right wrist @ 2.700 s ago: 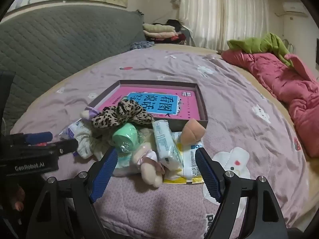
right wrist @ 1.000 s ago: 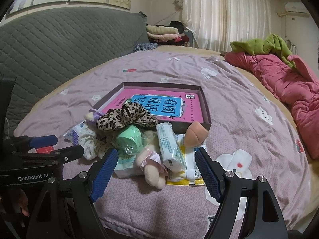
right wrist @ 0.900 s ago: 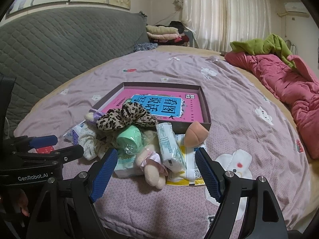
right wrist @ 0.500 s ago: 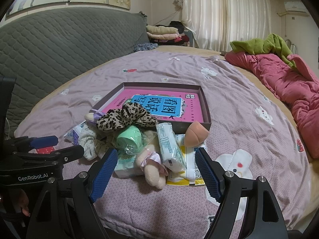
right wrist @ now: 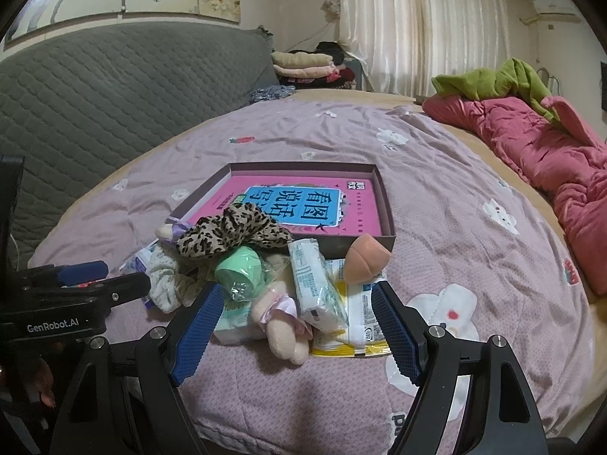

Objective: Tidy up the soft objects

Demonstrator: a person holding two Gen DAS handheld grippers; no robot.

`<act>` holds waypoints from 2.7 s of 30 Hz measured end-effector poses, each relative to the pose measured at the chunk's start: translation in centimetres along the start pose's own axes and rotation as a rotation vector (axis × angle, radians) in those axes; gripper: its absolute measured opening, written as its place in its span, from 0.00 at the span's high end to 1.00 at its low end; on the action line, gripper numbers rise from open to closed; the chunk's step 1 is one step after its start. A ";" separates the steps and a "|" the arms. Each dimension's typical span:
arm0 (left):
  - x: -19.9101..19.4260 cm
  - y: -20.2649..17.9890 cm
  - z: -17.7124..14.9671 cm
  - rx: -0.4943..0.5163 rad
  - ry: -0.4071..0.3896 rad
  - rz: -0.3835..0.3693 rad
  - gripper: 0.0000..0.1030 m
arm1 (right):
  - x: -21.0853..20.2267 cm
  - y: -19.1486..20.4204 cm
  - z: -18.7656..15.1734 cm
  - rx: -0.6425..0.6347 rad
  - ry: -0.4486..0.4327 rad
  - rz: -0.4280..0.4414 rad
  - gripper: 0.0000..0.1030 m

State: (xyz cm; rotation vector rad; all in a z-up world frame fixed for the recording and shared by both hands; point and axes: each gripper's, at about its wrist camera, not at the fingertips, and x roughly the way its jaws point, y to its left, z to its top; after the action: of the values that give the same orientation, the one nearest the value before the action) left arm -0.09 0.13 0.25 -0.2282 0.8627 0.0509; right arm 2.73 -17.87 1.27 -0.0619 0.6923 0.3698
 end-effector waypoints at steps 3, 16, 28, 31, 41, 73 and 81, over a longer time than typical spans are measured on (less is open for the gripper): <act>0.3 0.5 0.4 0.004 -0.008 0.002 0.22 | 0.0 -0.4 0.1 0.015 -0.002 0.001 0.21; 2.4 2.4 2.9 0.057 0.008 -0.048 0.27 | 0.7 -2.0 0.4 0.072 0.006 0.003 0.21; 3.6 4.6 1.7 0.000 0.099 -0.037 0.30 | 1.4 -4.2 0.5 0.144 0.019 -0.016 0.21; 3.9 5.7 1.5 -0.043 0.109 -0.032 0.30 | 1.5 -4.3 0.5 0.146 0.020 -0.018 0.21; 5.8 9.7 2.3 -0.196 0.164 -0.091 0.32 | 2.0 -4.3 0.6 0.145 0.029 -0.019 0.21; 10.8 8.1 4.2 -0.247 0.202 -0.295 0.74 | 10.6 -9.0 2.3 0.302 0.177 0.052 0.37; 9.9 8.8 4.5 -0.271 0.152 -0.285 0.77 | 11.2 -8.7 2.8 0.282 0.170 0.054 0.60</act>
State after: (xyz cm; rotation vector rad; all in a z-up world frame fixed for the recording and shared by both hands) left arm 8.51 9.26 -5.99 -0.6135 0.9668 -0.1175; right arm 15.47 -21.97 -4.21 0.1953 0.9095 0.3182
